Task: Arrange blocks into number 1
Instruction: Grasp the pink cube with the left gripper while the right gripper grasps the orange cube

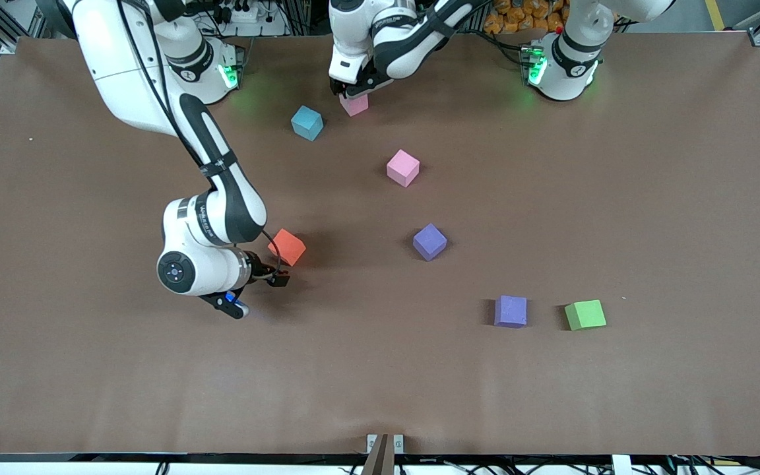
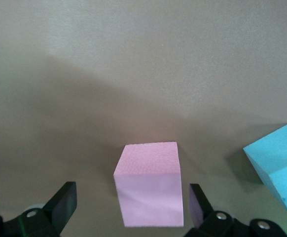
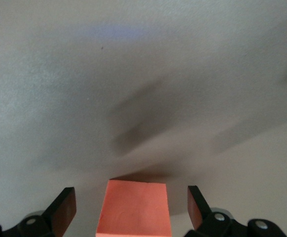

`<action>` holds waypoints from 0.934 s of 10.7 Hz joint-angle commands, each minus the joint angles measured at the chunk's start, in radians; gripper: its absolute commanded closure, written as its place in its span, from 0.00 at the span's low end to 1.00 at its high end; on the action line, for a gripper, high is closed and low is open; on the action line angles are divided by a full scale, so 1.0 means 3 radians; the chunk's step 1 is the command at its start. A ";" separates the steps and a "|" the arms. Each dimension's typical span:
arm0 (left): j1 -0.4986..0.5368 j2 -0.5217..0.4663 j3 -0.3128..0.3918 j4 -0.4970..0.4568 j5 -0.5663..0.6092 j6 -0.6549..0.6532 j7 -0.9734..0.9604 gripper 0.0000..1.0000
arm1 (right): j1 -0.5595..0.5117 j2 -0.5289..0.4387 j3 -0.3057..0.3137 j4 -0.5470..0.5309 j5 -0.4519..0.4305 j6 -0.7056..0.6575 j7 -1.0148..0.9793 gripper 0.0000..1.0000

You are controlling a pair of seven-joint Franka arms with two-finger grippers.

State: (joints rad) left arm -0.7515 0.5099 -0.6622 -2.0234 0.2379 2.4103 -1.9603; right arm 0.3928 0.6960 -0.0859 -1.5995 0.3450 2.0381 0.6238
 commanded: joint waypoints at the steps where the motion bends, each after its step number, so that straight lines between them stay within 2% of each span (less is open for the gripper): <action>1: -0.0077 0.0115 0.0034 0.0062 0.0235 0.0070 -0.0205 0.00 | 0.0066 -0.0075 -0.0010 -0.0180 0.0067 0.0078 -0.0039 0.00; 4: -0.0088 0.0166 0.0039 0.0062 0.0245 0.0182 -0.0215 0.00 | 0.0076 -0.0106 0.0031 -0.0323 0.0067 0.0130 -0.0039 0.00; 8: -0.0103 0.0202 0.0065 0.0057 0.0255 0.0305 -0.0225 0.00 | 0.0117 -0.0101 0.0087 -0.0334 0.0174 0.0135 -0.0044 0.00; 9: -0.0103 0.0218 0.0080 0.0062 0.0311 0.0310 -0.0231 0.00 | 0.0122 -0.0101 0.0087 -0.0344 0.0174 0.0135 -0.0049 0.03; 10: -0.0098 0.0243 0.0085 0.0062 0.0317 0.0315 -0.0226 0.01 | 0.0117 -0.0106 0.0087 -0.0349 0.0174 0.0125 -0.0059 0.18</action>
State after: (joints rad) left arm -0.7680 0.5613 -0.6490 -2.0205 0.2964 2.4897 -1.9980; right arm 0.4229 0.6925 -0.0564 -1.6694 0.3733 2.0668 0.6228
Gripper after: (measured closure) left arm 0.000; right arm 0.031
